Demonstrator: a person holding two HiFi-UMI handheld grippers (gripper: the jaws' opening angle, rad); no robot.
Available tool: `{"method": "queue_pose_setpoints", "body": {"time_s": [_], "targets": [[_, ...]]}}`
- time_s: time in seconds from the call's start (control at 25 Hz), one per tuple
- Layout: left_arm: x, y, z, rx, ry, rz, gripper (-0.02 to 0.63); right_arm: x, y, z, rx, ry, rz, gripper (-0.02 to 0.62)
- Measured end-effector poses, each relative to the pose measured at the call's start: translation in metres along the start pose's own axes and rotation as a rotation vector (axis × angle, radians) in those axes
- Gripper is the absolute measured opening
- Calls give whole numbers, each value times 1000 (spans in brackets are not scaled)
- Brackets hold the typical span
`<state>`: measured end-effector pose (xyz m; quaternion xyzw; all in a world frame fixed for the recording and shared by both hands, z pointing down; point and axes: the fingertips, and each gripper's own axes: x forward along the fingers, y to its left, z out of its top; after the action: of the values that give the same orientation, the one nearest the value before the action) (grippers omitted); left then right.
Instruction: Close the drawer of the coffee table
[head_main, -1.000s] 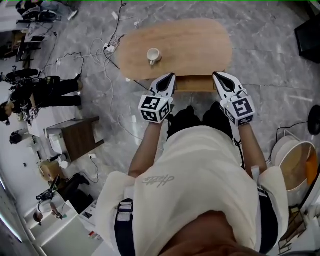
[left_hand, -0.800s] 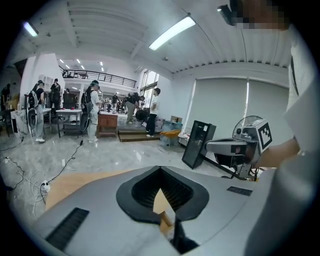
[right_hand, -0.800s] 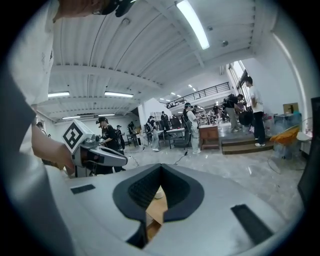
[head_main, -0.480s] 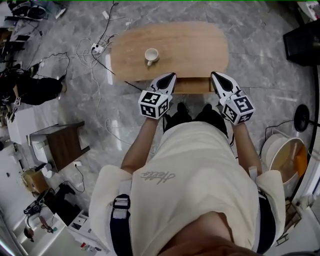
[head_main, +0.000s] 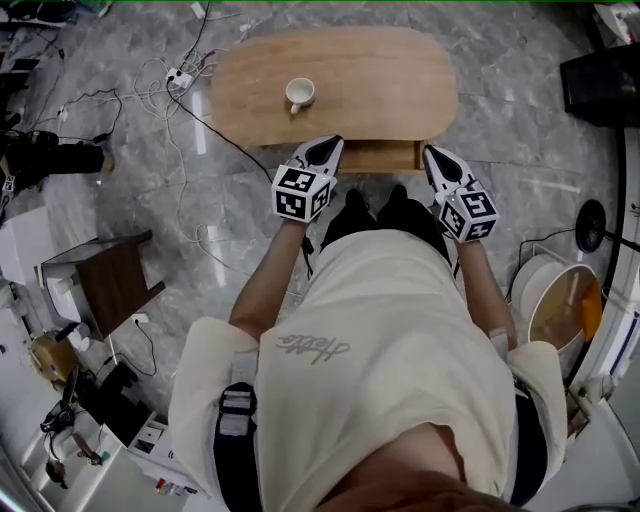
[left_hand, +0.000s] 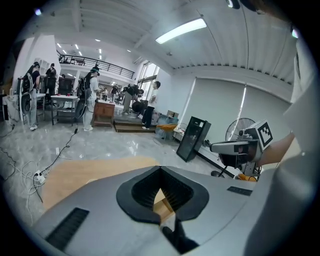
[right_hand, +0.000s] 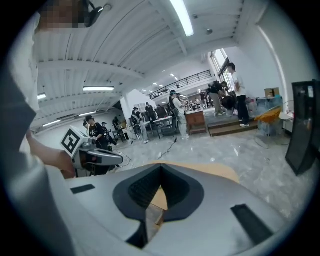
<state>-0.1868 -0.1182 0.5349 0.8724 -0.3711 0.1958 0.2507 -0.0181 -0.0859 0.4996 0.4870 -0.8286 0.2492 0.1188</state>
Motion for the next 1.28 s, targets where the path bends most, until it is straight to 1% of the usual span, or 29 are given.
{"method": "queue_pose_setpoints", "body": {"time_s": [0.12,0.24,0.32,0.4,0.6,0.72,0.84,0.92,1.0,1.08,1.16,1.2,1.28], "targets": [[13,-2,-19,-22,63,0,5,10,-19,-15,39,27,-18,-6],[27,-12,-34,-44,102,-36,5,20,-41,-34,62,57,-40,-6],[35,-20,-48,-74,134,-65,5,25,-52,-50,63,88,-47,-6],[44,-23,-64,-111,169,-76,5,26,-61,-65,40,118,-44,-6],[71,-15,-112,-167,278,-31,5,32,-83,-94,-23,164,-25,-6],[89,-12,-142,-211,339,7,5,34,-99,-121,-60,195,-17,-6],[102,-7,-179,-256,409,45,5,39,-110,-153,-56,236,-13,-5],[110,-6,-206,-282,466,57,5,42,-120,-178,-38,280,-20,-5],[119,-8,-237,-292,540,50,5,46,-133,-204,-17,350,-20,-5],[126,-10,-273,-291,626,47,5,49,-144,-233,-15,444,9,-6],[128,-9,-305,-300,700,63,5,52,-156,-261,-39,533,37,-5],[130,-9,-317,-308,721,70,5,53,-163,-273,-45,563,41,-6],[139,-12,-332,-318,723,66,5,53,-177,-293,-34,600,36,-5]]}}
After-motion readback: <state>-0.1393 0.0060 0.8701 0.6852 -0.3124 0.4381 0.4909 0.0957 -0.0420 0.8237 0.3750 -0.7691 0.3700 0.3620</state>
